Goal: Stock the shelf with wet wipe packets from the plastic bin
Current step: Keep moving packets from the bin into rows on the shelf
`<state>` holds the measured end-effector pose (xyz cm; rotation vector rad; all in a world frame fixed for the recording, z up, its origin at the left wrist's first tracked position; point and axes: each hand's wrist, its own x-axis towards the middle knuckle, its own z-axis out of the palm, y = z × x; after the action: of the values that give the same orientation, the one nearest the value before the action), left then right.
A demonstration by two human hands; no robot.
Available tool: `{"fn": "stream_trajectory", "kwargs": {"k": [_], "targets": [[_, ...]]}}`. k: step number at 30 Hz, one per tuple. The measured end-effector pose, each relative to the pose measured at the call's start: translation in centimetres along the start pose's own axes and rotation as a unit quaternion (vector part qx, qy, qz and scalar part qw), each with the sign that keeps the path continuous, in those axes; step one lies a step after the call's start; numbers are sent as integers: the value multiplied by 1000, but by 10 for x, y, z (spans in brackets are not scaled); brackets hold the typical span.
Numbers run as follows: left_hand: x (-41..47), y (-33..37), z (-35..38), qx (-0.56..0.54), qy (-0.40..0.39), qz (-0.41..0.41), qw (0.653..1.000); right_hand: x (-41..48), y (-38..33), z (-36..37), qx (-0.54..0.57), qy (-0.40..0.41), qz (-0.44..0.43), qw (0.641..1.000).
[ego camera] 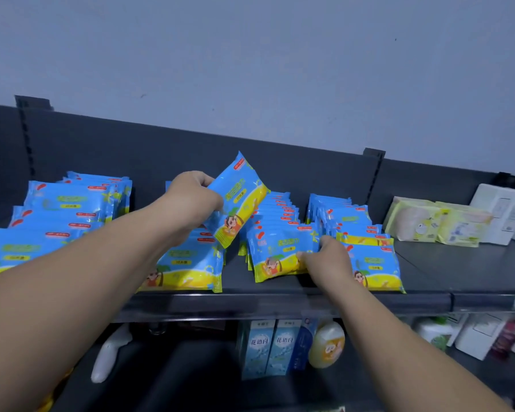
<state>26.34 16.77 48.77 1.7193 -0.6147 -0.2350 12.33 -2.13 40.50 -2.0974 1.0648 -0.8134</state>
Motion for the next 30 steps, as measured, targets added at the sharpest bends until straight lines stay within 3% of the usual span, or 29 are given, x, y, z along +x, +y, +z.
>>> {"fn": "stream_trajectory", "kwargs": {"k": [6, 13, 20, 23, 30], "targets": [[11, 0, 9, 37, -29, 18, 999, 16, -4, 9, 42, 4, 18, 999], [13, -9, 43, 208, -159, 26, 965, 17, -2, -3, 166, -69, 80, 980], [15, -16, 78, 300, -136, 54, 943, 13, -1, -17, 216, -134, 148, 956], [13, -25, 88, 347, -115, 82, 927, 2, -1, -22, 176, -135, 124, 967], [2, -26, 92, 406, -94, 124, 900, -19, 11, -27, 31, -79, -21, 996]]}}
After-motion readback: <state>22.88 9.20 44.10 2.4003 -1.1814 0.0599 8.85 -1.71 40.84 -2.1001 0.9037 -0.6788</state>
